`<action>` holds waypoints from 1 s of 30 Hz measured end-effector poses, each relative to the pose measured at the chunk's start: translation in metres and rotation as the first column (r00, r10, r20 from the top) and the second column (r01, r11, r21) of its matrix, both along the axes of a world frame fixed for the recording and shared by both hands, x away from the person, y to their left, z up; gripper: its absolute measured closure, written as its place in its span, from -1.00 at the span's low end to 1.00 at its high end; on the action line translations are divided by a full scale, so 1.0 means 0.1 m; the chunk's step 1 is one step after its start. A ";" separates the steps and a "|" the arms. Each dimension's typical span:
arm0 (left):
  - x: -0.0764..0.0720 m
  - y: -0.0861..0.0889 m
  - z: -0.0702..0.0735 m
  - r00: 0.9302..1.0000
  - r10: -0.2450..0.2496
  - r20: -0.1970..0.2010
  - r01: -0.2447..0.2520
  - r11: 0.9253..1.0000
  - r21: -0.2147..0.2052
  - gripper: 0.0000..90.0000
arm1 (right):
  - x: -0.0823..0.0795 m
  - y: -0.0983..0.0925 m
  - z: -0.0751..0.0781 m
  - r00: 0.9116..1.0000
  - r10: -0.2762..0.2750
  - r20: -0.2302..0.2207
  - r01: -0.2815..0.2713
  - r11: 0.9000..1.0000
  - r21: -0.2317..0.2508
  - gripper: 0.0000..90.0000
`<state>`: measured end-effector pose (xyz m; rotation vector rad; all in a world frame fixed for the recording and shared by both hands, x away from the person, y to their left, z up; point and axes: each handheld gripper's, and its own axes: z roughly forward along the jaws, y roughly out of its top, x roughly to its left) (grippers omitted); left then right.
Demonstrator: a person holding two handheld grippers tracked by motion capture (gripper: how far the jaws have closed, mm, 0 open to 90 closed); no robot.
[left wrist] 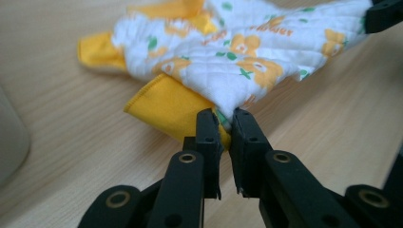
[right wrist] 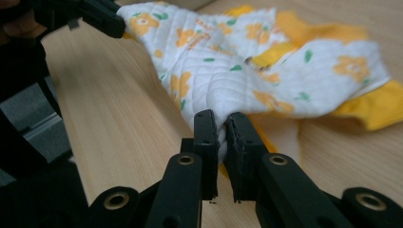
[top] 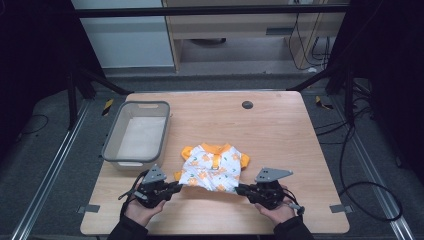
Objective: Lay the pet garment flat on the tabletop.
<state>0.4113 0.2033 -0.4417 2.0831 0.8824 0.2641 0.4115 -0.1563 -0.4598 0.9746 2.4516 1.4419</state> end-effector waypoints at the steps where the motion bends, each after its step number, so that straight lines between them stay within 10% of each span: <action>1: -0.02 0.00 0.06 1.000 -0.007 0.006 0.007 1.000 -0.011 0.83 | -0.01 -0.03 0.04 1.000 -0.002 0.001 0.002 1.000 0.021 0.84; 9: 0.21 -0.10 0.25 1.000 0.019 -0.006 -0.019 0.999 -0.043 0.82 | 0.23 -0.12 0.21 0.994 -0.103 -0.016 0.105 0.991 0.086 0.83; 17: 0.81 -0.28 -0.10 0.979 0.198 -0.046 -0.198 0.980 -0.007 0.67 | 0.86 0.00 -0.11 0.940 -0.342 0.012 0.342 0.938 -0.061 0.67; 30: 0.64 -0.08 -0.06 0.979 0.189 0.077 -0.191 0.982 0.015 -0.15 | 0.75 -0.09 0.00 0.938 -0.333 0.096 0.341 0.937 -0.078 0.32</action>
